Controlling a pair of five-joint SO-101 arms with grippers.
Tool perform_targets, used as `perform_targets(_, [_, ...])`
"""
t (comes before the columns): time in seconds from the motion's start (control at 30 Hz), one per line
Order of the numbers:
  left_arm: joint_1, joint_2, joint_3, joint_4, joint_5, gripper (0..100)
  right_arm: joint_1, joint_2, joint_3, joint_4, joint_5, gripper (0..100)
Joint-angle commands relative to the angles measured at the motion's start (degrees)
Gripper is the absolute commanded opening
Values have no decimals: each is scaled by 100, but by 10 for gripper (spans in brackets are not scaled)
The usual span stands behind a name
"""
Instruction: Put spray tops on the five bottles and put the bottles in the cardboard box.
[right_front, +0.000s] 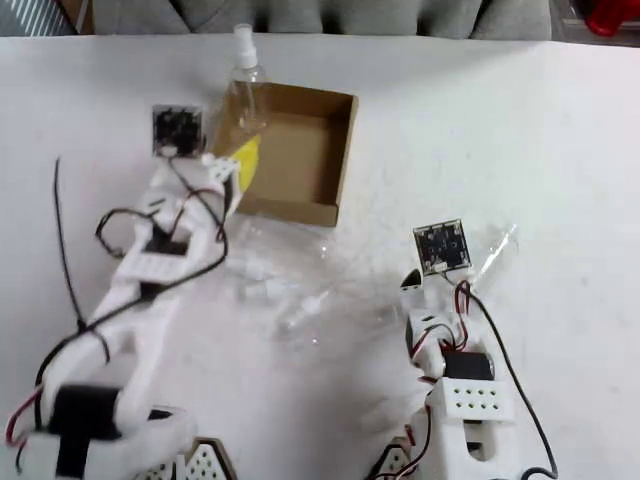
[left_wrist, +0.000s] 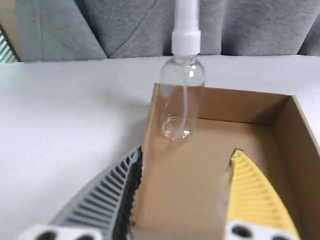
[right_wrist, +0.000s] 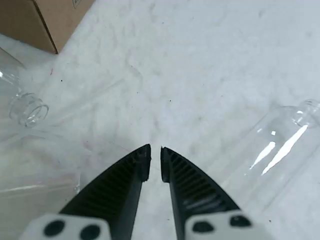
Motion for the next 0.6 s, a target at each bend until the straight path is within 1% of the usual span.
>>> perform_targets(0.0, [-268,-1103,440,316,18,260,48,-22,-26,-119,70,17])
perform_targets(0.07, [-453,-1604,527,976,44,260,48,-48,18,-119,70,17])
perform_targets(0.13, [-655,-2079,501,1908,62,260,40,-75,44,-119,70,17])
perform_targets(0.2, [-822,-2501,316,2971,79,260,40,-75,44,-119,70,17])
perform_targets(0.27, [-1024,-2835,18,4114,308,260,40,-75,44,-119,70,17])
perform_targets(0.37, [-1288,-2993,-536,5591,659,260,40,-75,44,-119,70,17])
perform_targets(0.47, [-1349,-2949,-844,6611,791,262,40,-75,44,-119,70,17])
perform_targets(0.5, [-1341,-2923,-905,6866,659,262,40,-75,44,-119,70,17])
perform_targets(0.57, [-1314,-2905,-941,7138,97,263,40,-75,53,-119,70,17])
